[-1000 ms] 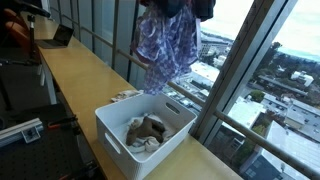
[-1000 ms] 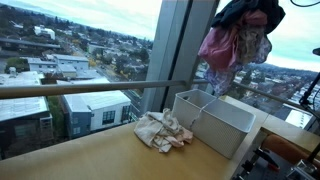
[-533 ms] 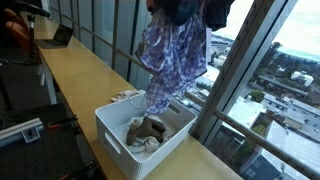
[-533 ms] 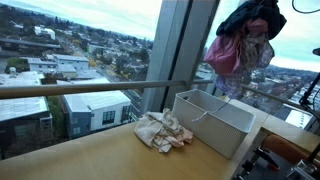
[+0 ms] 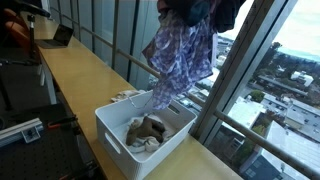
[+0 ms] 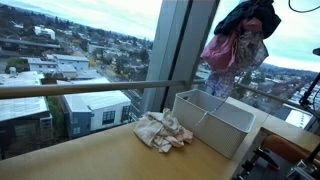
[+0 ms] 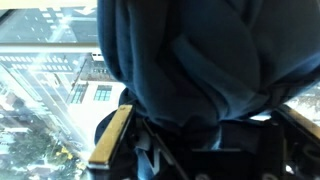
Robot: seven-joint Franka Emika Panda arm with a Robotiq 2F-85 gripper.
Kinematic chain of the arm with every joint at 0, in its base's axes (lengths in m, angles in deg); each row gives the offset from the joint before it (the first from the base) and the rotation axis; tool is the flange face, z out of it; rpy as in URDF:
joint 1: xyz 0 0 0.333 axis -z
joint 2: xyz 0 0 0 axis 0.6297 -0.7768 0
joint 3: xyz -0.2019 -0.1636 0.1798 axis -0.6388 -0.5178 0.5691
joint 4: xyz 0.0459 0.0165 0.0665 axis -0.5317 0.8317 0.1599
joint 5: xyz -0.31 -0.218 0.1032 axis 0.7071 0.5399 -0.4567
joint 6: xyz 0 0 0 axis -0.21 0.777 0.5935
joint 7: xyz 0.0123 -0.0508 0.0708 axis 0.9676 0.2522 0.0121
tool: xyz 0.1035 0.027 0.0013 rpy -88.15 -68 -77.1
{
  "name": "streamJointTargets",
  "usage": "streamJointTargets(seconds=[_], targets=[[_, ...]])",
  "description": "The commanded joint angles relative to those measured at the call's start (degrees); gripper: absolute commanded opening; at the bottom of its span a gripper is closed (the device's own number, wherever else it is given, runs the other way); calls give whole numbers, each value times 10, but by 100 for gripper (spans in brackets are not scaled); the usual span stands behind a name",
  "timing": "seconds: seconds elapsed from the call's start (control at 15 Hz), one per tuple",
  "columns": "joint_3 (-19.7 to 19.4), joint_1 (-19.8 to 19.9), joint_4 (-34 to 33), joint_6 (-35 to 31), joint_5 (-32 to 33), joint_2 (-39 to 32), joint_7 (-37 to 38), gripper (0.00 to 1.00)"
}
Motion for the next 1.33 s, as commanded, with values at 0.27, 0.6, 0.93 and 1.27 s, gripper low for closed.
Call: streamJointTargets(seconds=[0.27, 0.6, 0.93, 1.27], targets=[[-6, 34, -181, 55, 7, -93, -30, 0], [-2, 49, -272, 96, 8, -139, -43, 0], [-1, 67, -363, 132, 4, -189, -61, 0], [3, 92, -455, 166, 1, -241, -83, 0]])
